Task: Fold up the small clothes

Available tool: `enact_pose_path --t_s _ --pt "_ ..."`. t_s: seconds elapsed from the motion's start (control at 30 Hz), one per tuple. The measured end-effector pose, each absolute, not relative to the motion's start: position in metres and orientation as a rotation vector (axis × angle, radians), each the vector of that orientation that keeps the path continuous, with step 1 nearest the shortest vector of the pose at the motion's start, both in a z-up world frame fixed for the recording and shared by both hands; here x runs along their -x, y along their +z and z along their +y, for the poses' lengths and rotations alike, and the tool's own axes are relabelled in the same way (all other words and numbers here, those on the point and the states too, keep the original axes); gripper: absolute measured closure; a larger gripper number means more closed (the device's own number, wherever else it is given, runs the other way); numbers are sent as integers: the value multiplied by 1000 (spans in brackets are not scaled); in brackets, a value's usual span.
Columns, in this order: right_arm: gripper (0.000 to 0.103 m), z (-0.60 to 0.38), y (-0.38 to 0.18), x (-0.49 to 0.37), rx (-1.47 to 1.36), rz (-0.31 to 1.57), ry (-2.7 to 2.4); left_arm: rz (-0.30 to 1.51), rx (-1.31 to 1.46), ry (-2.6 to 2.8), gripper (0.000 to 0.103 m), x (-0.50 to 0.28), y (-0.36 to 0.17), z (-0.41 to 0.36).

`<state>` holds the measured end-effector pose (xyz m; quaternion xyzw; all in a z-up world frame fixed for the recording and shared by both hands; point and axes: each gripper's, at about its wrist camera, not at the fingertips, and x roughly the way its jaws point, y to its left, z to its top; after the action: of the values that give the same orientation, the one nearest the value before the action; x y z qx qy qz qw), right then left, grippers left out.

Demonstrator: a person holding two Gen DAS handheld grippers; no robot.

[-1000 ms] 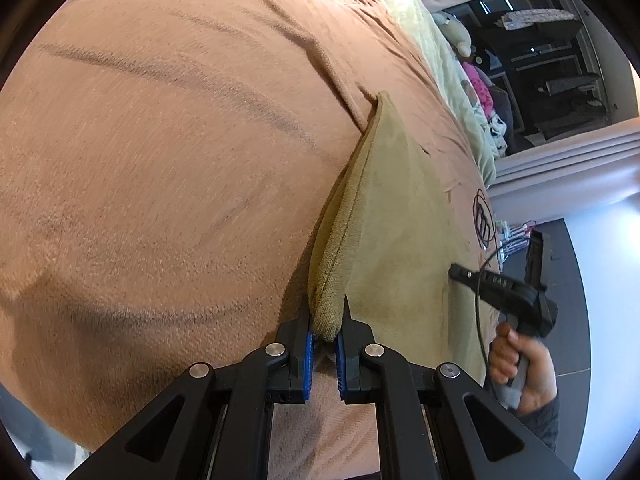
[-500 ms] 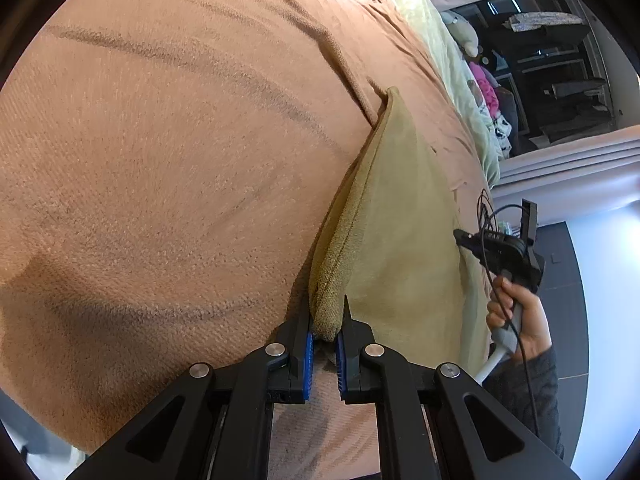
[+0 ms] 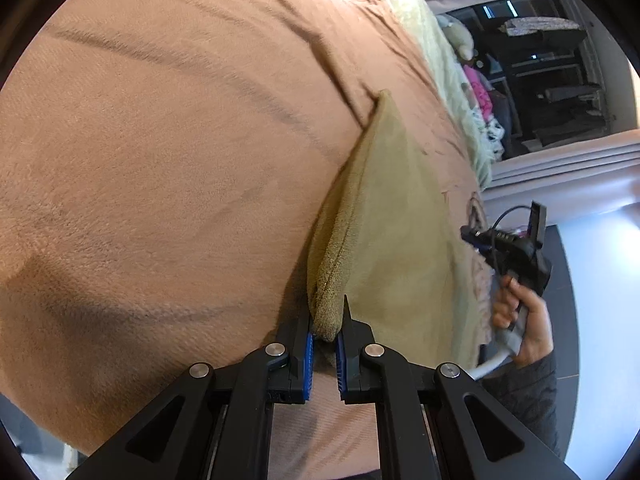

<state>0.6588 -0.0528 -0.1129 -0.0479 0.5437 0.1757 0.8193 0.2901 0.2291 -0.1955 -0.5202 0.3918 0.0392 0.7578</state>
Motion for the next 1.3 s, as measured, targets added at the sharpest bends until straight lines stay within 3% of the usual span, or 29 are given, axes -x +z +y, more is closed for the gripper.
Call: enact_pose_path --t_s 0.57,1.3 --pt "97 -82 -88 -551 106 1212 466 748 1075 -80 94 -310 -130 220" --pt "97 -128 -106 -437 -70 1246 412 701 945 -250 94 -364 -58 182"
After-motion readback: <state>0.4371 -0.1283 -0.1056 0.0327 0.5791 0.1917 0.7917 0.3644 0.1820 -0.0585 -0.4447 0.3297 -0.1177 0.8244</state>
